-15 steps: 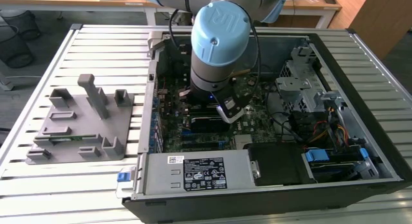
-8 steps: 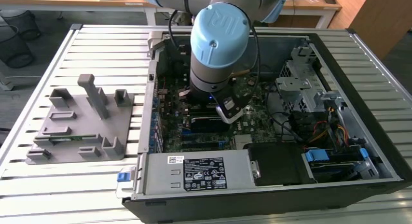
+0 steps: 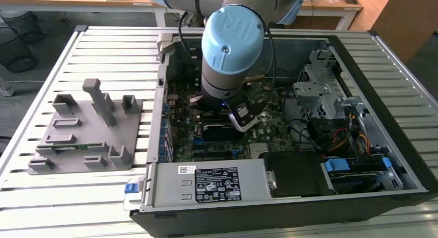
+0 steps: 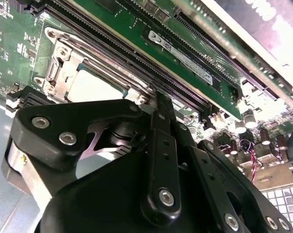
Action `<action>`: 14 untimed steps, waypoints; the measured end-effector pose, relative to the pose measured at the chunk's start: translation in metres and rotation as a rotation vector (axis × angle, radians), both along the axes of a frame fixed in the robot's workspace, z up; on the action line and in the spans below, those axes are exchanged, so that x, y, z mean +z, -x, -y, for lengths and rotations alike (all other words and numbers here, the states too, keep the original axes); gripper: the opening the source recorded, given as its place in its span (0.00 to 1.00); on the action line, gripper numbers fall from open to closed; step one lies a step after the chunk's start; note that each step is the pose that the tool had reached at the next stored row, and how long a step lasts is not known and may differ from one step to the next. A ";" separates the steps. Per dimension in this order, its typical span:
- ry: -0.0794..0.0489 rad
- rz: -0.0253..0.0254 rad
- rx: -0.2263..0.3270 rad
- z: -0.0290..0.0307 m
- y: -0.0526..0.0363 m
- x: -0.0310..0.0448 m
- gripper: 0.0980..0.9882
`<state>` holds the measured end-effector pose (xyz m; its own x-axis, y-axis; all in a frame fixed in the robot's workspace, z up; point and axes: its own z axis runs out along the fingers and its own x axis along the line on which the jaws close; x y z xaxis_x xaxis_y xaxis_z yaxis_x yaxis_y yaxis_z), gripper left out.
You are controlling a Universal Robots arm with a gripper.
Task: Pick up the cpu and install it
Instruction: 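Install the second cpu locking lever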
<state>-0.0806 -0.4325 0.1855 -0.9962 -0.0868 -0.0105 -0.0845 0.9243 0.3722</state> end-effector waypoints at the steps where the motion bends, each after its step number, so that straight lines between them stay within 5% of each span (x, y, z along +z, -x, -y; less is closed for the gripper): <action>1: -0.001 -0.0001 0.000 0.0000 0.0001 -0.0002 0.01; 14: -0.007 0.0000 0.000 -0.0008 0.0014 0.0020 0.01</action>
<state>-0.0820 -0.4317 0.1875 -0.9962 -0.0867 -0.0111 -0.0845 0.9216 0.3788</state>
